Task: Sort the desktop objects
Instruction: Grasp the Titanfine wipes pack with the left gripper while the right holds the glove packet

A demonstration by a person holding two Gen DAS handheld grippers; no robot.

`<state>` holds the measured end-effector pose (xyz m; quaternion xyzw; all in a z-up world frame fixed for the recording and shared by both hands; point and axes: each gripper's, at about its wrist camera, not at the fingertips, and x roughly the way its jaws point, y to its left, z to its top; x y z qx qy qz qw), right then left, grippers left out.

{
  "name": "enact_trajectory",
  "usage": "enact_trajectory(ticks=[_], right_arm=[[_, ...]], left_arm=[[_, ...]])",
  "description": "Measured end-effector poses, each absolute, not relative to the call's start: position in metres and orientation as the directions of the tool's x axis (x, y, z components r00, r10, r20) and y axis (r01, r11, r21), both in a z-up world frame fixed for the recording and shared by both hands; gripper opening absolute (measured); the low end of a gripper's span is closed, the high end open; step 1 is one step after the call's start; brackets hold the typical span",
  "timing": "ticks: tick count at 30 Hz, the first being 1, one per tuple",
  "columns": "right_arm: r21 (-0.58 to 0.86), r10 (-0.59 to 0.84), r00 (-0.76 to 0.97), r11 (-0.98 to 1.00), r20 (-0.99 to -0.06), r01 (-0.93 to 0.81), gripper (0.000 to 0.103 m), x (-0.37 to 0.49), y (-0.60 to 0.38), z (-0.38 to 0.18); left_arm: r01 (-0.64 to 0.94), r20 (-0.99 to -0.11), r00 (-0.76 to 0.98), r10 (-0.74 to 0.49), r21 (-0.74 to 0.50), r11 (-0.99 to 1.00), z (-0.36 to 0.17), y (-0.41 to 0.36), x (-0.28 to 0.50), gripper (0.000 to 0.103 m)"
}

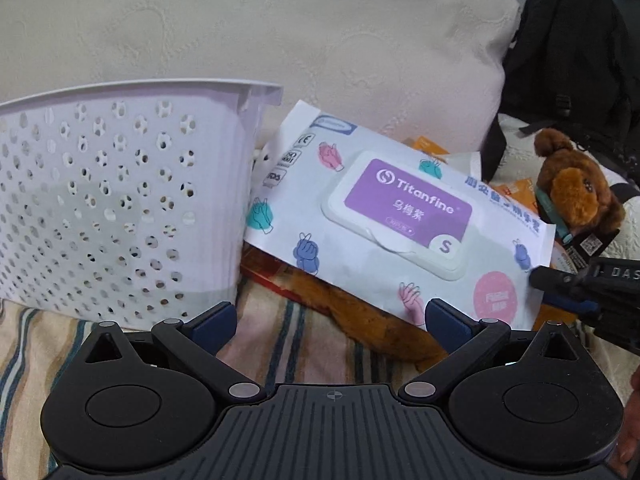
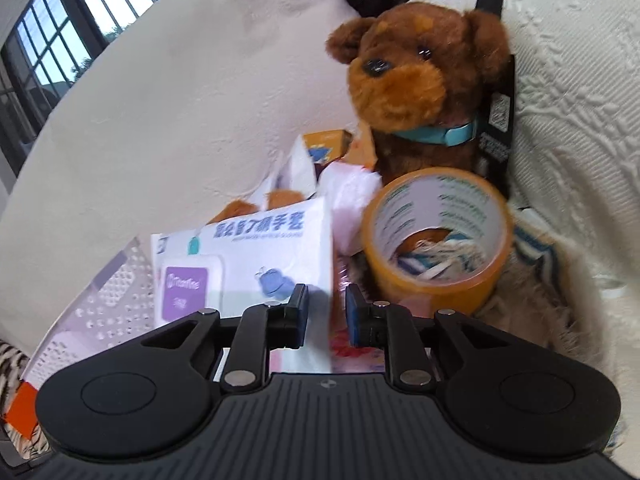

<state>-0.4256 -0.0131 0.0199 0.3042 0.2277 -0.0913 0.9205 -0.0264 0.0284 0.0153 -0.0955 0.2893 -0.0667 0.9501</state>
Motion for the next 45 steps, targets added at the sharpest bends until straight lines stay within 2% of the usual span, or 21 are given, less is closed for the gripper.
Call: enact_trajectory(ticks=[4,6,7,8,11,17,19,22,25,28,31,34,36,37,38,39,43,45], right_arm=[[0.563,0.034,0.886,0.783,-0.463,0.265,0.025,-0.426,-0.015,0.024],[0.548,0.043,0.901,0.806,-0.431,0.224,0.058,-0.436,-0.012,0.029],[0.508,0.042,0.907,0.839,-0.418,0.195,0.086,-0.438,-0.004,0.035],[0.472,0.042,0.914,0.865,-0.405,0.170,0.089,-0.438,0.002,0.041],[0.435,0.092,0.919,0.896,-0.385,0.093,0.087,-0.447,0.015,0.054],[0.567,0.168,0.887,0.815,-0.429,0.120,0.088,-0.466,-0.031,0.030],[0.590,0.189,0.880,0.798,-0.436,0.122,0.088,-0.465,-0.033,0.024],[0.606,0.244,0.886,0.794,-0.394,0.051,0.089,-0.457,-0.036,0.032],[0.587,0.302,0.856,0.810,-0.419,0.001,0.092,-0.432,-0.040,0.044],[0.622,0.406,0.800,0.781,-0.442,-0.053,0.091,-0.407,-0.039,0.045],[0.620,0.462,0.759,0.778,-0.459,-0.099,0.084,-0.408,-0.025,0.041],[0.620,0.477,0.747,0.777,-0.463,-0.112,0.078,-0.416,-0.015,0.037],[0.617,0.463,0.751,0.782,-0.472,-0.094,0.070,-0.411,-0.014,0.030],[0.613,0.449,0.753,0.786,-0.481,-0.077,0.059,-0.408,-0.015,0.029],[0.610,0.434,0.757,0.790,-0.488,-0.060,0.043,-0.407,-0.013,0.026],[0.614,0.421,0.764,0.788,-0.490,-0.041,0.037,-0.407,-0.013,0.024],[0.703,0.411,0.804,0.711,-0.429,0.011,0.033,-0.412,-0.015,0.007],[0.752,0.401,0.829,0.659,-0.390,0.035,0.032,-0.422,-0.016,-0.003]], left_arm=[[0.038,-0.555,0.816,-0.166,-0.234,0.971,0.015,0.031,-0.024,0.103],[0.032,-0.544,0.825,-0.153,-0.225,0.974,0.016,0.031,-0.025,0.103],[0.028,-0.545,0.826,-0.146,-0.220,0.975,0.017,0.030,-0.025,0.103],[0.024,-0.548,0.824,-0.142,-0.218,0.976,0.017,0.029,-0.025,0.103],[0.017,-0.560,0.816,-0.143,-0.225,0.974,0.015,0.031,-0.023,0.103],[-0.008,-0.597,0.788,-0.150,-0.253,0.967,0.009,0.034,-0.015,0.103],[-0.009,-0.603,0.778,-0.175,-0.290,0.957,0.006,0.038,-0.012,0.103],[0.009,-0.596,0.761,-0.254,-0.383,0.924,0.003,0.044,-0.007,0.103],[0.037,-0.580,0.746,-0.327,-0.454,0.890,0.002,0.046,-0.008,0.103],[-0.002,-0.574,0.783,-0.239,-0.386,0.922,0.005,0.039,-0.012,0.103],[-0.070,-0.581,0.787,-0.210,-0.421,0.904,0.002,0.047,-0.010,0.103],[-0.126,-0.608,0.751,-0.259,-0.517,0.847,-0.012,0.059,-0.005,0.103],[-0.149,-0.604,0.739,-0.298,-0.578,0.802,-0.020,0.060,-0.001,0.103],[-0.153,-0.588,0.750,-0.302,-0.598,0.787,-0.021,0.060,0.001,0.103],[-0.151,-0.569,0.766,-0.300,-0.612,0.776,-0.020,0.059,0.002,0.103],[-0.139,-0.546,0.782,-0.301,-0.623,0.770,-0.018,0.056,0.006,0.103],[-0.034,-0.478,0.809,-0.341,-0.617,0.786,-0.009,0.035,0.019,0.103],[0.012,-0.456,0.818,-0.352,-0.598,0.802,-0.004,0.026,0.015,0.097]])
